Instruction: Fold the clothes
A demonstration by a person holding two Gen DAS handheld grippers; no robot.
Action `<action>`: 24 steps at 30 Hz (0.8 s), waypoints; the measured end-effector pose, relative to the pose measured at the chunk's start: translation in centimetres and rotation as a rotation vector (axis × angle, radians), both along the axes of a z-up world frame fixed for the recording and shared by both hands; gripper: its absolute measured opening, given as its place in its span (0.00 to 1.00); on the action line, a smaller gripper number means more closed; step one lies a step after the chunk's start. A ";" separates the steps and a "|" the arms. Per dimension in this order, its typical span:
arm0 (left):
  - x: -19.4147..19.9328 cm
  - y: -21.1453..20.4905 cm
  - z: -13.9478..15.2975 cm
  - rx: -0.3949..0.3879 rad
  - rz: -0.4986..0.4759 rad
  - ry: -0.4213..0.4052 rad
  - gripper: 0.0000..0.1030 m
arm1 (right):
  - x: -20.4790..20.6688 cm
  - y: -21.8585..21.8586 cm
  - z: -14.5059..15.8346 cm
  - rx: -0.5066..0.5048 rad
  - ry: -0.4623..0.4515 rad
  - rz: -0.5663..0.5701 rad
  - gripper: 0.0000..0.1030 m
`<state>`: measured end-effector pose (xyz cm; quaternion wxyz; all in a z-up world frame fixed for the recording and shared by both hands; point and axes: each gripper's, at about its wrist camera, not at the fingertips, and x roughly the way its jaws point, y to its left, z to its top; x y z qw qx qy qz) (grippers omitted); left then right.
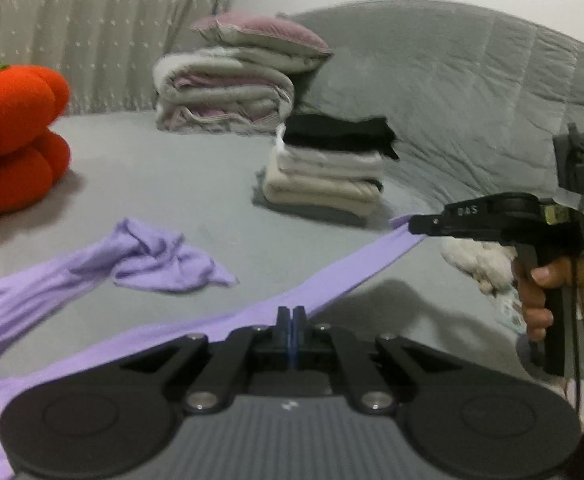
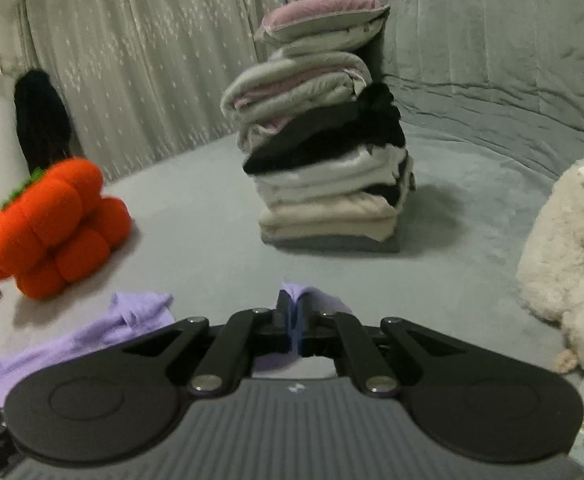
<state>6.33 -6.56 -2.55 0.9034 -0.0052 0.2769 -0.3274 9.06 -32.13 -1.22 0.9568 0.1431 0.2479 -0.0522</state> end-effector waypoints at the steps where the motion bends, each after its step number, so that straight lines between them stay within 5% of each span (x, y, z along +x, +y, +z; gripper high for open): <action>1: -0.1 -0.1 -0.3 0.007 -0.011 0.016 0.00 | -0.1 0.2 -0.2 -0.020 0.023 -0.002 0.02; 15: -3.3 -0.6 -4.0 0.097 -0.130 0.115 0.00 | -4.3 2.8 -4.2 -0.257 0.283 0.043 0.02; 24: -4.1 -0.8 -4.9 0.143 -0.185 0.174 0.01 | -6.0 2.3 -5.9 -0.248 0.355 0.078 0.04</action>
